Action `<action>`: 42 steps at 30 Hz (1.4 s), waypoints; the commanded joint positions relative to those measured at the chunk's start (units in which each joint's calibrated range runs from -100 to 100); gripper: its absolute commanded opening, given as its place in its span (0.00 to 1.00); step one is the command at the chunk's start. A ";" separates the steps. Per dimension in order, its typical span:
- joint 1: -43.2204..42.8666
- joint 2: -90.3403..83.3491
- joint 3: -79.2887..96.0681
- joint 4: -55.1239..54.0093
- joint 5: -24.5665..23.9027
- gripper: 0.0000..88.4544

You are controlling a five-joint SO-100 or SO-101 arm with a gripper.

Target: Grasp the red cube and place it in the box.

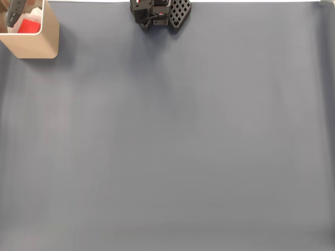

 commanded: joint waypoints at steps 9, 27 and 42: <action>-1.52 1.00 -5.70 0.98 -0.24 0.08; -21.55 11.66 -19.20 1.06 1.03 0.00; -42.93 18.85 -25.32 0.16 3.22 0.00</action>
